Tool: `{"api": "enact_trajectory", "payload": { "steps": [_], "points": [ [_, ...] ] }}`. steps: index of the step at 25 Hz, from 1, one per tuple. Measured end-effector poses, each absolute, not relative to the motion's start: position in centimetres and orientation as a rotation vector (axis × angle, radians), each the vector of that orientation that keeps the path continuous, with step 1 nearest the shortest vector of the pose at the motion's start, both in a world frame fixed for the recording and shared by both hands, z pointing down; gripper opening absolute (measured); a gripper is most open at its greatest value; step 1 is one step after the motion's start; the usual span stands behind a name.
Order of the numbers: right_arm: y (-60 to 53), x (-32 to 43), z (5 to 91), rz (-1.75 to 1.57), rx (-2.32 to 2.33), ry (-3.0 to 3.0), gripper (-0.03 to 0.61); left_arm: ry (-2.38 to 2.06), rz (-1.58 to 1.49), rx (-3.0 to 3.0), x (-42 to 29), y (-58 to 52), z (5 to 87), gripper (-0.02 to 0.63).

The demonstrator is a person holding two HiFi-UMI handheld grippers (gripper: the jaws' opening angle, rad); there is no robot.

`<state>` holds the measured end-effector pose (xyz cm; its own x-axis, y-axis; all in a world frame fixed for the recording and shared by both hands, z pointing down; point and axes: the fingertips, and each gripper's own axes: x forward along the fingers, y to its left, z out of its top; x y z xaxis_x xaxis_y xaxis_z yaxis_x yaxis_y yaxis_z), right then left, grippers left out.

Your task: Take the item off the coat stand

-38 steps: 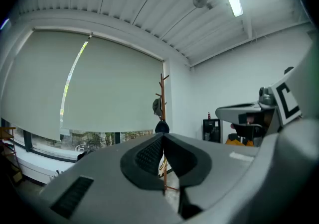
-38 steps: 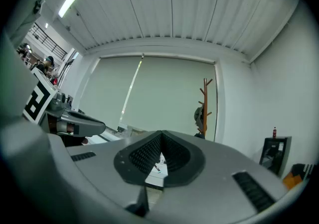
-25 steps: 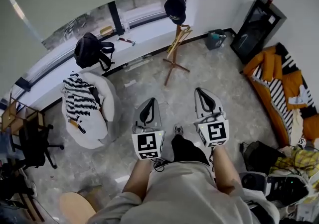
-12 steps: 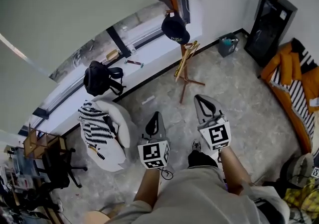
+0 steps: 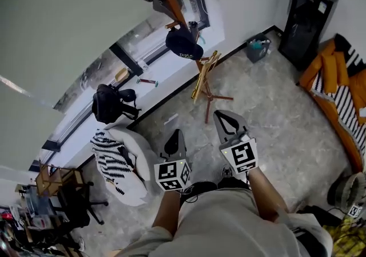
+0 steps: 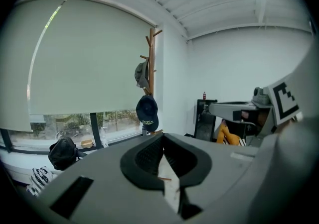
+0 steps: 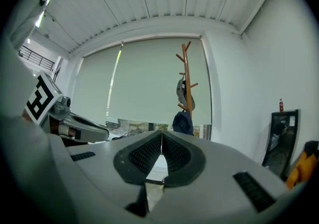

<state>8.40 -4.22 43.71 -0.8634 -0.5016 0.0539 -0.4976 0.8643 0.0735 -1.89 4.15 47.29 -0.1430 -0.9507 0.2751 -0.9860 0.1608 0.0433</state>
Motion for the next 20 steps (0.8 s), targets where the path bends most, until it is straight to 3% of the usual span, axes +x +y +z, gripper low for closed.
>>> {"api": "enact_trajectory", "payload": {
  "steps": [11,20],
  "points": [
    [-9.2,7.3,45.1,-0.082,0.805,-2.917,0.005,-2.122,0.178,1.976,-3.5,-3.0,48.4,0.011],
    [-15.2,2.1,44.9,-0.089,0.821,-2.898,0.005,-2.083,0.163,2.057,-8.6,-10.4,47.6,0.011]
  ]
}}
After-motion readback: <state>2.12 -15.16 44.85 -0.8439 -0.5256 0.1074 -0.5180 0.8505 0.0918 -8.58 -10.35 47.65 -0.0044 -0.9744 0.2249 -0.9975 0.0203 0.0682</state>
